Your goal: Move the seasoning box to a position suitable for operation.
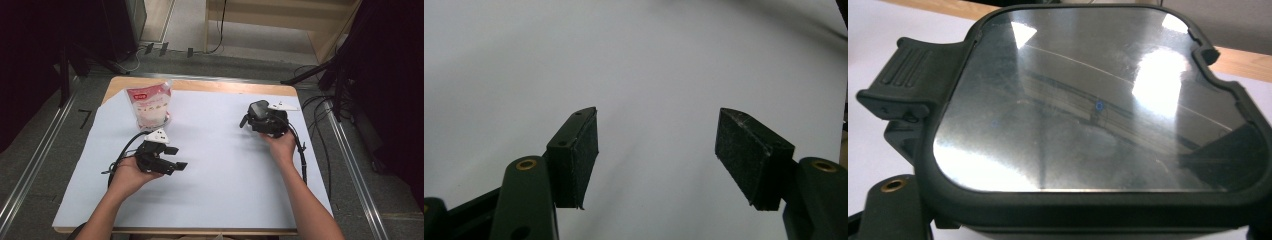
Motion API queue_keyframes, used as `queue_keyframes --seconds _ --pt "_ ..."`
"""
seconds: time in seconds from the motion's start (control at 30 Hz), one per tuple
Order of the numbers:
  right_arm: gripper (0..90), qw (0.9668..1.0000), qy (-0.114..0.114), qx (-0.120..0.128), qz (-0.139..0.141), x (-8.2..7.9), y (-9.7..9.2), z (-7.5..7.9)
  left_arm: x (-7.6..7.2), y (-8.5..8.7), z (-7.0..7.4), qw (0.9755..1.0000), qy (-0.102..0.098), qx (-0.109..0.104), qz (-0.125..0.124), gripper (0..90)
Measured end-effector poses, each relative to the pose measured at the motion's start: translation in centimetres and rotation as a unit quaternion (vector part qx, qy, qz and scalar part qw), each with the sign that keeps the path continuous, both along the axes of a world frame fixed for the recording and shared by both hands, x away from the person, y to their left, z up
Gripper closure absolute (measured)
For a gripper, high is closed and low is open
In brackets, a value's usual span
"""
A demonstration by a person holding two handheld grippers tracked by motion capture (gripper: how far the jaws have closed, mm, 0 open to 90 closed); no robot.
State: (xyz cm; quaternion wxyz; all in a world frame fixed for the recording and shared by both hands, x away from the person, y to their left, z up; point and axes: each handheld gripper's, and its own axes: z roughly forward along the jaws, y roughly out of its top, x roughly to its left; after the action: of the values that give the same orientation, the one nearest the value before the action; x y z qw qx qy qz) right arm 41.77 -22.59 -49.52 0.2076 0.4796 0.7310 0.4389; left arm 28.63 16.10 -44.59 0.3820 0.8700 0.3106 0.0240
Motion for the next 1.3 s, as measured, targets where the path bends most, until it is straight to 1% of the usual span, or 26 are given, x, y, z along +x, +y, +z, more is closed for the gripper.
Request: queue_keyframes --seconds 0.03,0.07,0.13,0.17,0.23,0.27,0.3,0.37,0.47,0.5,0.6,0.63,0.67,0.7,0.73,0.77,0.8,0.83,0.9,0.93,1.17,1.2,1.3 --pt "15.3 1.0000 0.003 -0.001 0.003 -0.1 0.1 0.1 0.1 0.0 0.0 1.0000 -0.002 0.000 -0.002 35.0" --pt "15.3 1.0000 0.002 -0.004 0.008 -0.2 0.3 0.1 0.1 -0.1 0.0 1.0000 -0.002 0.000 -0.004 35.0" --pt "15.3 0.9998 0.004 -0.009 0.015 -0.5 0.6 0.1 0.1 -0.2 0.0 1.0000 -0.003 -0.002 0.000 35.1" --pt "15.3 0.9997 0.005 -0.012 0.019 -0.7 0.7 0.2 0.2 -0.2 0.0 1.0000 -0.004 0.000 -0.003 35.0" --pt "15.3 0.9995 0.003 -0.014 0.026 -1.0 1.0 0.2 0.4 -0.3 0.0 1.0000 -0.004 -0.001 -0.005 35.0" --pt "15.3 0.9995 0.003 -0.013 0.028 -1.1 1.1 0.3 0.4 -0.4 0.0 1.0000 -0.004 -0.002 -0.005 35.0" --pt "15.3 0.9996 0.005 -0.010 0.028 -1.3 1.2 0.3 0.5 -0.4 0.0 1.0000 -0.003 0.001 -0.005 35.0" --pt "15.3 0.9995 0.002 -0.010 0.030 -1.4 1.3 0.4 0.5 -0.4 0.0 1.0000 -0.002 0.002 -0.005 35.0" --pt "15.3 0.9993 -0.001 -0.010 0.037 -1.9 1.7 0.7 0.7 -0.5 0.0 1.0000 -0.002 -0.002 -0.006 35.0" --pt "15.3 0.9992 -0.002 -0.008 0.038 -2.1 1.8 0.7 0.8 -0.5 0.0 1.0000 -0.001 0.001 -0.005 35.0" --pt "15.3 0.9990 -0.005 -0.010 0.043 -2.3 1.9 0.9 0.9 -0.6 -0.1 1.0000 -0.002 0.000 -0.006 35.0" --pt "15.3 0.9990 -0.002 -0.009 0.044 -2.6 2.0 1.0 1.0 -0.6 -0.1 1.0000 -0.001 -0.001 -0.007 35.0" --pt "15.3 0.9988 -0.005 -0.009 0.047 -2.8 2.2 1.0 1.0 -0.7 -0.1 1.0000 -0.001 0.001 -0.007 35.0" --pt "15.3 0.9988 -0.004 -0.010 0.048 -2.9 2.3 1.0 1.1 -0.7 -0.1 1.0000 -0.001 -0.003 -0.008 35.0" --pt "15.2 0.9987 -0.003 -0.011 0.050 -3.1 2.4 1.0 1.2 -0.7 -0.1 0.9999 -0.004 0.001 -0.010 35.0" --pt "15.3 0.9985 -0.004 -0.011 0.053 -3.2 2.5 1.0 1.2 -0.7 0.0 0.9999 -0.004 0.006 -0.012 35.0" --pt "15.3 0.9985 -0.004 -0.011 0.053 -3.2 2.5 1.0 1.2 -0.7 0.0 0.9999 -0.004 0.006 -0.012 35.0" --pt "15.3 0.9982 -0.003 -0.012 0.058 -3.5 2.9 1.1 1.3 -0.9 -0.1 0.9999 -0.004 0.000 -0.010 35.0" --pt "15.3 0.9981 -0.005 -0.013 0.060 -3.6 3.0 1.1 1.4 -0.9 -0.1 0.9999 -0.004 0.001 -0.011 35.0" --pt "15.3 0.9976 -0.004 -0.014 0.068 -4.0 3.3 1.0 1.5 -1.0 -0.1 0.9999 -0.002 0.001 -0.013 35.0" --pt "15.3 0.9964 0.002 -0.016 0.084 -4.9 4.0 0.8 1.9 -1.2 -0.1 0.9999 -0.003 0.001 -0.016 35.0" --pt "15.3 0.9964 0.002 -0.013 0.084 -5.1 4.1 0.8 2.0 -1.2 -0.1 0.9999 -0.003 0.002 -0.017 35.0" --pt "15.3 0.9960 0.002 -0.012 0.088 -5.4 4.4 0.8 2.1 -1.3 0.0 0.9999 -0.003 0.001 -0.016 35.0"
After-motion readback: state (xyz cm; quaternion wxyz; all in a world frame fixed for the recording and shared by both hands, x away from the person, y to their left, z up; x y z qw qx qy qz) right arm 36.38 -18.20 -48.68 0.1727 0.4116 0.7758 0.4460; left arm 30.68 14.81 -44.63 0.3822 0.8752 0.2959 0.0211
